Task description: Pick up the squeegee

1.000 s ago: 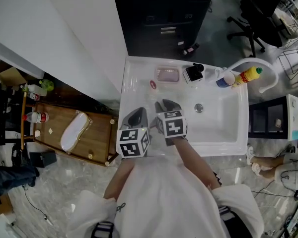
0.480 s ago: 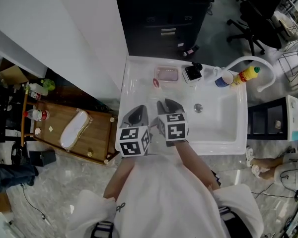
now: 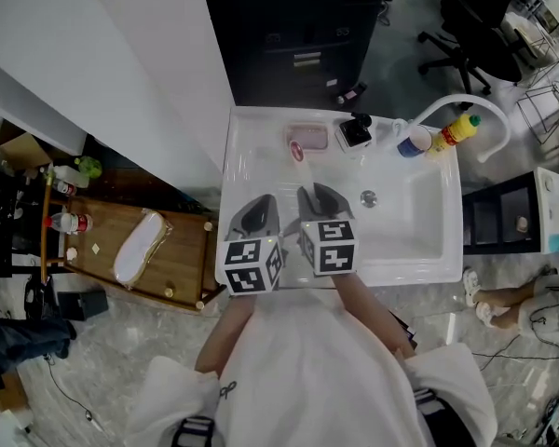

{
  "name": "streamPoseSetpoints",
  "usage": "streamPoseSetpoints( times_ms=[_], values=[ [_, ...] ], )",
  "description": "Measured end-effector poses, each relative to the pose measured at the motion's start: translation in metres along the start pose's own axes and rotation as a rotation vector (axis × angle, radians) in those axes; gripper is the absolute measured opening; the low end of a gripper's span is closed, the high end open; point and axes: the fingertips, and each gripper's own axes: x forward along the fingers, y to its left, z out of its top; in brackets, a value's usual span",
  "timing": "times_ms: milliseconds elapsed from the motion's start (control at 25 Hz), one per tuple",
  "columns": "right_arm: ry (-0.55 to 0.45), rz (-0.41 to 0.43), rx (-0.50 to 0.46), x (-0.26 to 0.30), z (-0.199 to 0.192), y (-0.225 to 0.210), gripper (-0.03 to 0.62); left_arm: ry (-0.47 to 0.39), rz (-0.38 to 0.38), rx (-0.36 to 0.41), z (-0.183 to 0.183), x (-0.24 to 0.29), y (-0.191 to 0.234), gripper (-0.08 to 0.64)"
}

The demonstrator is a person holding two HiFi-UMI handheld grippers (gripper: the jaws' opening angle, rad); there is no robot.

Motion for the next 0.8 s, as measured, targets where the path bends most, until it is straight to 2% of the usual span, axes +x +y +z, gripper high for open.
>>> streamPoseSetpoints(
  times_ms=[440, 800],
  values=[
    [-0.100, -0.064, -0.006, -0.038, 0.020, -0.016, 0.104, -0.066, -0.065, 0.038, 0.021, -0.006, -0.027, 0.028],
    [-0.150, -0.095, -0.040, -0.056, 0.029, -0.021, 0.104, -0.081, -0.092, 0.061, 0.023, -0.005, -0.041, 0.028]
  ],
)
